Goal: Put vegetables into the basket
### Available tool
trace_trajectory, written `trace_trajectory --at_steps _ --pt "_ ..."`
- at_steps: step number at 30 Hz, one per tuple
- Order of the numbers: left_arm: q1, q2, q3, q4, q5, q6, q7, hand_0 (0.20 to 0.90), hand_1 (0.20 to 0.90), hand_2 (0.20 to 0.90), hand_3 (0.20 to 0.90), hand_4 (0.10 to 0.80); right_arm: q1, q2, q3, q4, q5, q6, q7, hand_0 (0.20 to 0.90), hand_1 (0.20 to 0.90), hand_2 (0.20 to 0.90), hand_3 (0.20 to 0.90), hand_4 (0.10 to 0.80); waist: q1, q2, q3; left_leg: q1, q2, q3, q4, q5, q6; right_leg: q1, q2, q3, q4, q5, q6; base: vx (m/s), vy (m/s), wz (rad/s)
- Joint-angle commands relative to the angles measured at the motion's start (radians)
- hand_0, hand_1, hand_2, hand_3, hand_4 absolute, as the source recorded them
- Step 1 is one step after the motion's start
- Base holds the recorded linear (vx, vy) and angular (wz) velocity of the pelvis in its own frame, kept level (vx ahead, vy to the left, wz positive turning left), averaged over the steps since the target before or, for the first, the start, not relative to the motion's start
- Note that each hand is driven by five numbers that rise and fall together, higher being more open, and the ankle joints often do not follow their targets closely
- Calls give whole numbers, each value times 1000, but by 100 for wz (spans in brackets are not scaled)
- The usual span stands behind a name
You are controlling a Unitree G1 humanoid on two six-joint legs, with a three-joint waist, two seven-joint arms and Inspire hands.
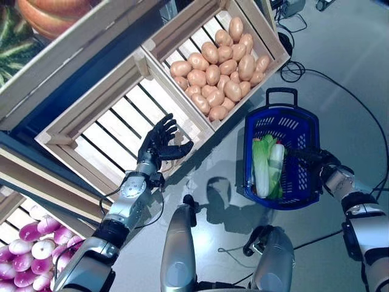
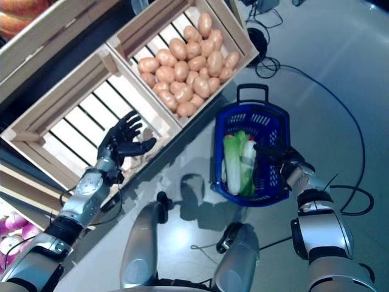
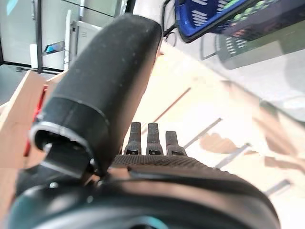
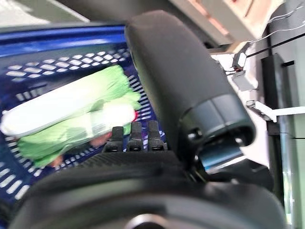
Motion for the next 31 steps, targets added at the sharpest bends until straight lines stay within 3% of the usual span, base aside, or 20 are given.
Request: trace_trajectory --at_steps 1,4,6,8,12,15,21,24,28,31 --pt "8 24 43 -87 46 -50 -15 900 900 900 900 800 111 23 -29 -45 79 -98 59 900 900 900 900 800 6 -26 -214 206 18 20 -189 -42 -24 93 -1 7 -307 244 15 173 -19 -11" --pt "37 -1 51 -113 71 -31 -34 900 900 900 900 800 182 91 -26 -123 96 -131 65 900 900 900 900 800 -3 -35 -263 300 2 55 -312 0 -27 208 51 -17 -466 285 19 174 -9 -6" --pt "89 -27 44 -113 239 -82 -37 900 900 900 900 800 281 164 -6 -196 -31 -198 40 900 900 900 900 800 -10 -38 -312 375 -14 72 -425 42 -31 298 98 -18 -590 323 31 209 8 -15" --pt "117 -32 34 -97 318 -83 -29 900 900 900 900 800 333 192 38 -252 -73 -216 35 900 900 900 900 800 -14 -38 -340 416 -20 78 -492 73 -35 337 115 -18 -647 345 41 110 19 -10" --pt "180 -48 16 -15 377 -116 -71 900 900 900 900 800 450 252 99 -358 -163 -255 31 900 900 900 900 800 -33 -39 -384 478 -23 94 -596 113 -41 387 128 -8 -749 390 54 67 21 -12" --pt "249 -89 -5 82 414 -148 -120 900 900 900 900 800 577 327 146 -456 -228 -307 -34 900 900 900 900 800 -66 -41 -409 513 -25 112 -622 106 -41 422 142 4 -803 415 60 36 17 -18" --pt "350 -146 -36 237 565 -122 -159 900 900 900 900 800 698 391 192 -551 -320 -292 -66 900 900 900 900 800 -118 -43 -426 551 -30 137 -622 90 -38 442 155 25 -846 438 66 38 -9 -15" --pt "368 -160 -60 325 630 -109 -164 900 900 900 900 800 723 420 210 -549 -253 -313 -50 900 900 900 900 800 -134 -38 -425 557 -27 139 -622 88 -37 445 163 39 -847 430 63 47 8 -13" --pt "393 -237 -71 473 528 -73 -158 900 900 900 900 800 738 472 227 -495 -227 -345 -67 900 900 900 900 800 -142 -28 -422 556 -26 131 -622 88 -35 448 169 49 -852 425 60 48 23 -6" --pt "401 -271 -89 542 597 -91 -167 900 900 900 900 800 734 492 252 -453 -273 -371 -59 900 900 900 900 800 -137 -28 -420 552 -28 119 -622 87 -35 449 169 51 -852 422 58 34 9 0"
